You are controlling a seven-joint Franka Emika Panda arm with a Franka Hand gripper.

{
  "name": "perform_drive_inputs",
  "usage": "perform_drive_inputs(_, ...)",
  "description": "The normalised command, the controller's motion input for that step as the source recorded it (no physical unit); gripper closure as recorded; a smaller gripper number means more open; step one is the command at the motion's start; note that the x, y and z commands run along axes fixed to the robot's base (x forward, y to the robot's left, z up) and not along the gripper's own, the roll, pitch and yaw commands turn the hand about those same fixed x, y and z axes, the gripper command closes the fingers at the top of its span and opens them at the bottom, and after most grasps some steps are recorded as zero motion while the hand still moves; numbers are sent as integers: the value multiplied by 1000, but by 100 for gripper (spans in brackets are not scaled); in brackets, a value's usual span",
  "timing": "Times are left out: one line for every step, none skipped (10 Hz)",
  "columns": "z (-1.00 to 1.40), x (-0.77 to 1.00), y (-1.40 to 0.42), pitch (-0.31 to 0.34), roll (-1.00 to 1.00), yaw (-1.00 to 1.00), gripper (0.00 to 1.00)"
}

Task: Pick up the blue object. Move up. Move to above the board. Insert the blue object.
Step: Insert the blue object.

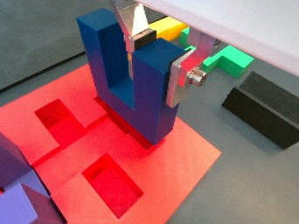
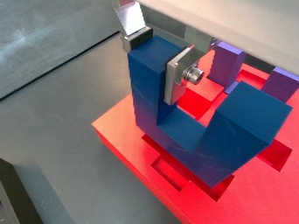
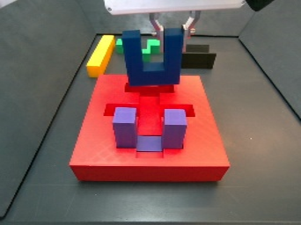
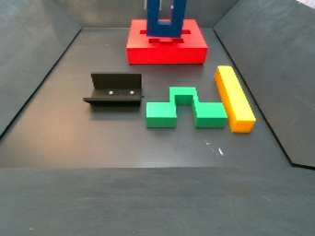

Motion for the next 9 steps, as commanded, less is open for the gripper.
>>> perform_drive_inputs(-109,-26,0,0,-20,0,100)
perform_drive_inputs(-160,-91,0,0,0,0,100)
perform_drive_inputs(-191,-91,0,0,-21,0,100)
perform_drive_inputs(-240,-106,0,-9,-39,0,100)
perform_drive_inputs(-217,-57,0,0,-74,0,100)
perform_drive_inputs(-203,-14,0,-3,-80,0,100)
perform_drive_inputs(-166,0,0,-4,-97,0,100)
perform_drive_inputs(-131,134,0,0,-89,0,100)
perform_drive_inputs(-74,289,0,0,0,0,100)
